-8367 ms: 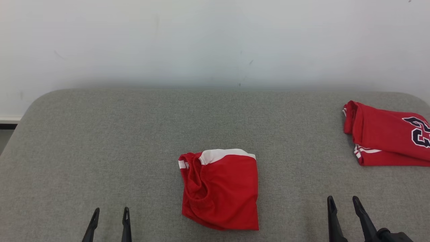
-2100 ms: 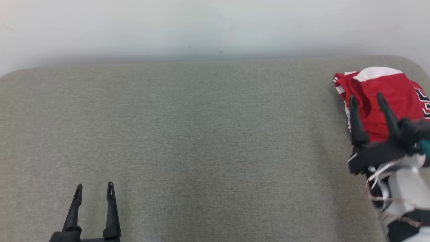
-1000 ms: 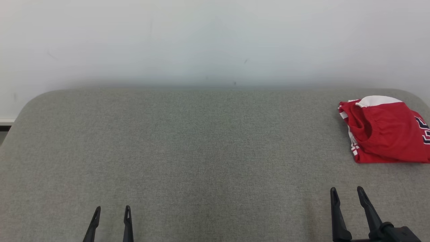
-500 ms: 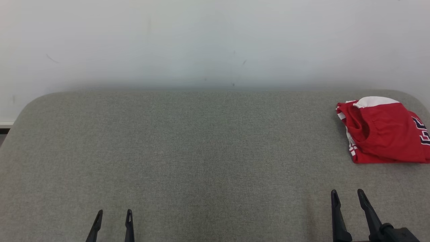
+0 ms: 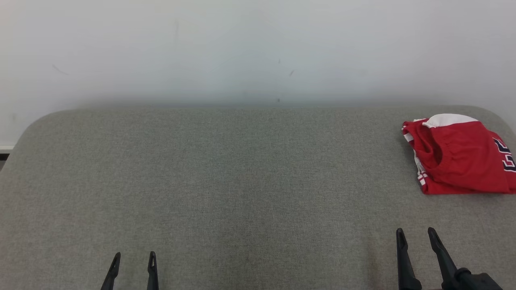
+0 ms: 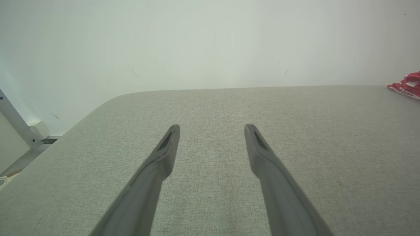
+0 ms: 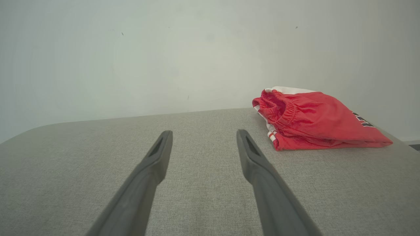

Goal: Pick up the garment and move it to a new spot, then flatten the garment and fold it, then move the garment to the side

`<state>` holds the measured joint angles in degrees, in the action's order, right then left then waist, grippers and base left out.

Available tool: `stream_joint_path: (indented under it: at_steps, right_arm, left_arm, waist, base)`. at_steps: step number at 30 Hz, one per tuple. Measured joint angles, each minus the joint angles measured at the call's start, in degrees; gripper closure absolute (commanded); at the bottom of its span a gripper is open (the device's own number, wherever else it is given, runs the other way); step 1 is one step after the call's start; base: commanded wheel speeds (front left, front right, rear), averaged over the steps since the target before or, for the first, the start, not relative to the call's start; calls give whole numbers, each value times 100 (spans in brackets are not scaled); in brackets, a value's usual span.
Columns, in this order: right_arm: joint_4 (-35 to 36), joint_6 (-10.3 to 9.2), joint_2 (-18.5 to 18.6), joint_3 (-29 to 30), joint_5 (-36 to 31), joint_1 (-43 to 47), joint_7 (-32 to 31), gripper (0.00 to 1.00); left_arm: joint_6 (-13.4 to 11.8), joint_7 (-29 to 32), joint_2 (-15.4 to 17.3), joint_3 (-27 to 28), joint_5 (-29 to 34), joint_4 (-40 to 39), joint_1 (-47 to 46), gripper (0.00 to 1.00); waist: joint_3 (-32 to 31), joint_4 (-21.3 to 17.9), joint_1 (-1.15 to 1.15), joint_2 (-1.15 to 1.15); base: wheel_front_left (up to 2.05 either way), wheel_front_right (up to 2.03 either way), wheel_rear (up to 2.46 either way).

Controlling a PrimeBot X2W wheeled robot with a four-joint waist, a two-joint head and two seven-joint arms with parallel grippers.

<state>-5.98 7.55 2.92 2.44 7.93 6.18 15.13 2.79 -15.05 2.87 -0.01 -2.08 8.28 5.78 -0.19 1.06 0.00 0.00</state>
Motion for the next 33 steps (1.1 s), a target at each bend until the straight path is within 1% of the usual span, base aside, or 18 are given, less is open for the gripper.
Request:
stream_joint_path:
  at_steps: [9, 10, 14, 16, 33]
  right_arm:
    - [-9, 0, -1, 5, 2, 0, 0, 0]
    - [-59, 0, -1, 3, 2, -1, 0, 100]
    - [-282, 0, -12, 3, 7, 6, -9, 100]
    - [-348, 0, -14, 18, 135, 1, -78, 100]
    - [-627, 0, -16, 334, 1890, -349, -686, 100]
  left_arm:
    - [23, 1, -1, 32, -60, 22, -1, 0]
    - [23, 3, -1, 30, -60, 67, 3, 100]
    - [23, 38, -21, 20, -74, 286, 13, 100]
    - [25, 103, -26, 30, -210, 372, 9, 100]
    - [125, 400, -26, -27, -2204, 625, -415, 100]
  waist:
    - [16, -15, 0, 0]
    - [16, -16, 0, 0]
    - [16, -17, 0, 0]
    - [17, -19, 1, 0]
    - [23, -31, 1, 0]
  base:
    - [0, 0, 0]
    - [0, 0, 0]
    - [0, 0, 0]
    - [0, 0, 0]
    - [0, 0, 0]
